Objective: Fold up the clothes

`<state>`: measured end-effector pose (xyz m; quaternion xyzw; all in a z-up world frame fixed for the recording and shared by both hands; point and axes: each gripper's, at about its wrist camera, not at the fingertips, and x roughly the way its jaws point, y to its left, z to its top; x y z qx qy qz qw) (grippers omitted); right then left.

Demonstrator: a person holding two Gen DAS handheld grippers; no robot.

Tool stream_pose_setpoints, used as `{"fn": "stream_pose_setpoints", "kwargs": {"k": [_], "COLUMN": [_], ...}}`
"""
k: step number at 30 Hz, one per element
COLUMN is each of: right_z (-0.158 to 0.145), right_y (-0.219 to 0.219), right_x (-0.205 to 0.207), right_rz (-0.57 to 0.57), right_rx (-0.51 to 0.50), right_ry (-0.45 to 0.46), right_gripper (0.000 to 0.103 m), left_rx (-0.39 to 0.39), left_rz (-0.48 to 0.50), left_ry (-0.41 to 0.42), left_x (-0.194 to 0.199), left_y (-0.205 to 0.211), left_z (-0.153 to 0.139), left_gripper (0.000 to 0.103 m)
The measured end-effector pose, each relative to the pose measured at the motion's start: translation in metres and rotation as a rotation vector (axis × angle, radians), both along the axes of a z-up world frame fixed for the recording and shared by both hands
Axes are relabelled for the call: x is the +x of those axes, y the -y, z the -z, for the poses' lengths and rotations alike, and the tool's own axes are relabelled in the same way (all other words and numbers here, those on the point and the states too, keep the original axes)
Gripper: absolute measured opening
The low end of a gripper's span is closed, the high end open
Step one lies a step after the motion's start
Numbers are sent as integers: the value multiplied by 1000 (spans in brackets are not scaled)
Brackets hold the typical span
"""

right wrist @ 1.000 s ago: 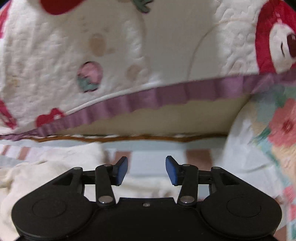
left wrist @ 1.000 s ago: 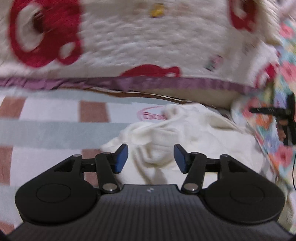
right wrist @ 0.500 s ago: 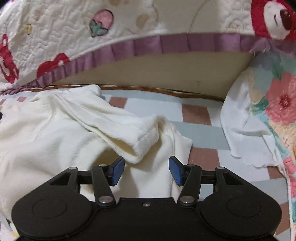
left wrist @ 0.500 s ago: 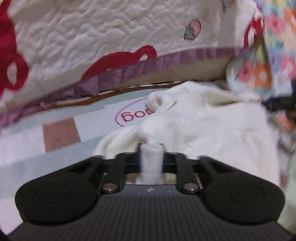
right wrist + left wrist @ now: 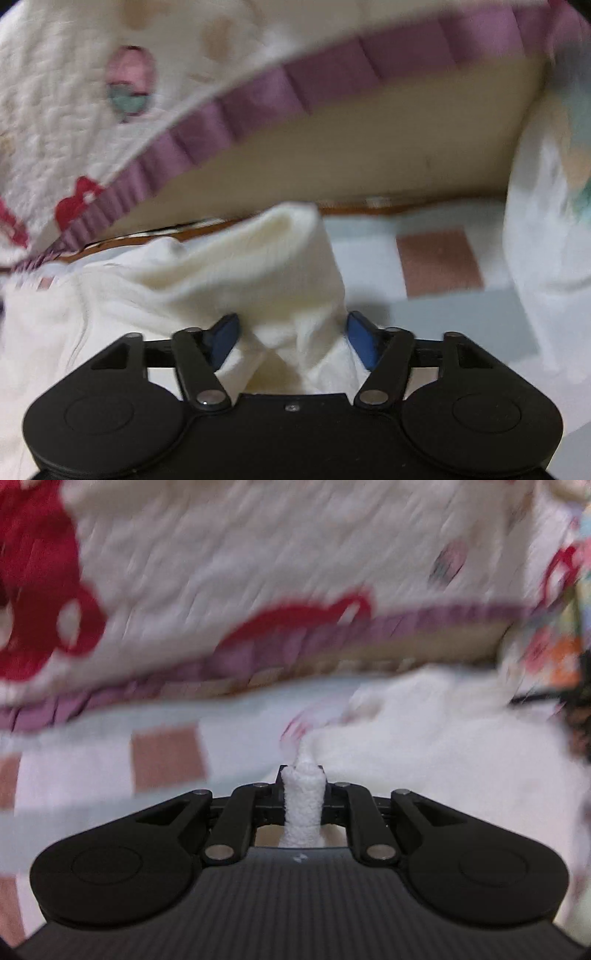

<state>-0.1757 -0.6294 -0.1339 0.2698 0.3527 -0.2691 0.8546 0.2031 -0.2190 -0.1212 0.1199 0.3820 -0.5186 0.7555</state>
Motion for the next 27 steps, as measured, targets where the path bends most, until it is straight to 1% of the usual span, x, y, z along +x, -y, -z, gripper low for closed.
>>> {"fn": "stream_pose_setpoints", "kwargs": {"k": [1, 3, 4, 5, 6, 9, 11, 14, 15, 16, 17, 18, 19, 20, 21, 22, 23, 24, 25, 26, 27], "right_z": [6, 11, 9, 7, 4, -21, -37, -55, -60, -62, -63, -61, -55, -47, -41, -38, -36, -38, -40, -42, -44], "right_y": [2, -2, -4, -7, -10, -21, -27, -30, -30, -27, -24, -20, -17, -15, -14, -16, -17, -20, -23, -27, -33], "right_x": [0, -1, -2, -2, -3, -16, -25, -31, -32, -32, -31, -28, -21, -10, -2, 2, 6, 3, -2, -8, -17], "right_rz": [12, 11, 2, -7, -14, -1, 16, 34, 41, 55, 69, 74, 62, 42, 45, 68, 91, 123, 146, 156, 152], "right_rx": [12, 13, 7, 1, -6, -93, -136, -217, -241, -247, -252, -256, -264, -262, -263, -276, -288, -301, -299, -289, -266], "right_ry": [2, 31, 55, 79, 102, 190, 237, 252, 255, 261, 265, 245, 200, 143, 83, 42, 5, 3, 12, 21, 37], "right_gripper": [70, 70, 58, 28, 19, 16, 13, 11, 11, 11, 11, 11, 12, 13, 15, 21, 24, 29, 40, 46, 46], "left_rx": [4, -27, -43, -56, -69, -144, -195, -236, -239, -226, -196, -161, -122, -81, -41, -1, 4, -15, -33, -60, -92], "left_rz": [-5, -21, -28, -28, -26, 8, 15, 3, -6, -14, -23, -33, -44, -72, -110, -148, -173, -190, -206, -210, -206], "left_ry": [-11, -45, -50, -34, -6, 123, 165, 241, 265, 281, 274, 254, 220, 193, 176, 158, 149, 145, 141, 121, 91], "left_x": [-1, -2, -1, -2, -3, -16, -19, -21, -20, -18, -14, -9, -4, 1, 5, 8, 8, 5, 2, -2, -8], "left_y": [-2, -9, -11, -12, -13, -15, -14, -7, -4, 1, 7, 13, 19, 22, 23, 25, 21, 14, 7, -2, -13], "left_z": [7, 15, 14, 10, 4, -31, -53, -75, -77, -75, -68, -58, -46, -35, -24, -13, -9, -11, -13, -14, -16], "left_gripper": [11, 11, 11, 10, 10, 10, 10, 10, 10, 10, 10, 10, 12, 17, 19, 19, 20, 22, 29, 40, 45]}}
